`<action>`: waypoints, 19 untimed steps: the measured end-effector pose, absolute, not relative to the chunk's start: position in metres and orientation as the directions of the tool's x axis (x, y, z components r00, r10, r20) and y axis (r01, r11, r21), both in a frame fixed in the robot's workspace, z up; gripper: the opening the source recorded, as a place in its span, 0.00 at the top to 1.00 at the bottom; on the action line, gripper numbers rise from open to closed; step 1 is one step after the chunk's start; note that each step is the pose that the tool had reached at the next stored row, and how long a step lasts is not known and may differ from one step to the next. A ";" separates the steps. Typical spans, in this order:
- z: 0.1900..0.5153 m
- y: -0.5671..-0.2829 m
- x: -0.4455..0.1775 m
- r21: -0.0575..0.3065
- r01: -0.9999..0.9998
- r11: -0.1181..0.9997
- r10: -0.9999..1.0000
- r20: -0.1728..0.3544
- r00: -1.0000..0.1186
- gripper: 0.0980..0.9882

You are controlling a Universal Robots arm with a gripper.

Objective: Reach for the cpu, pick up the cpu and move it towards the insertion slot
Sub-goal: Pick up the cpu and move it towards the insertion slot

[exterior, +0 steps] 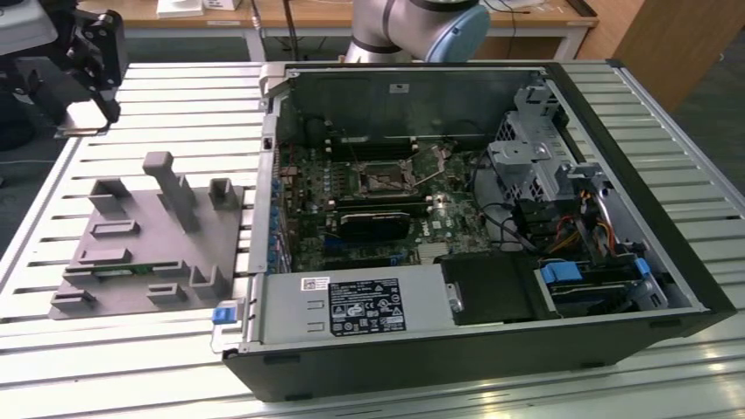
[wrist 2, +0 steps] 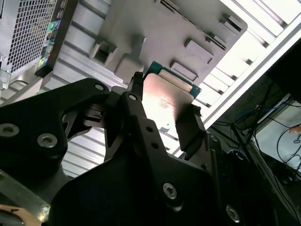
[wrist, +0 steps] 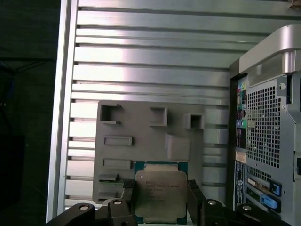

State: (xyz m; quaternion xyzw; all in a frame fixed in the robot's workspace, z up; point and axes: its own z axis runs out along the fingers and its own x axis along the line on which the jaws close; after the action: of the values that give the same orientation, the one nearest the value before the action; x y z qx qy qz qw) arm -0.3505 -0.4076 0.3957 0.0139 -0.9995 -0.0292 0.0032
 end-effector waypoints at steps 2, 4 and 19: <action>0.396 -0.408 -0.349 0.058 -0.028 0.998 -0.028 0.006 -1.000 0.52; 0.396 -0.408 -0.347 0.058 -0.028 0.998 -0.028 0.006 -1.000 0.52; 0.396 -0.408 -0.330 0.058 -0.028 0.998 -0.028 0.006 -1.000 0.52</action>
State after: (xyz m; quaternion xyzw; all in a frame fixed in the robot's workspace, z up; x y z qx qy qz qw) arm -0.3298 -0.4076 0.3956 0.0139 -0.9995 -0.0292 0.0032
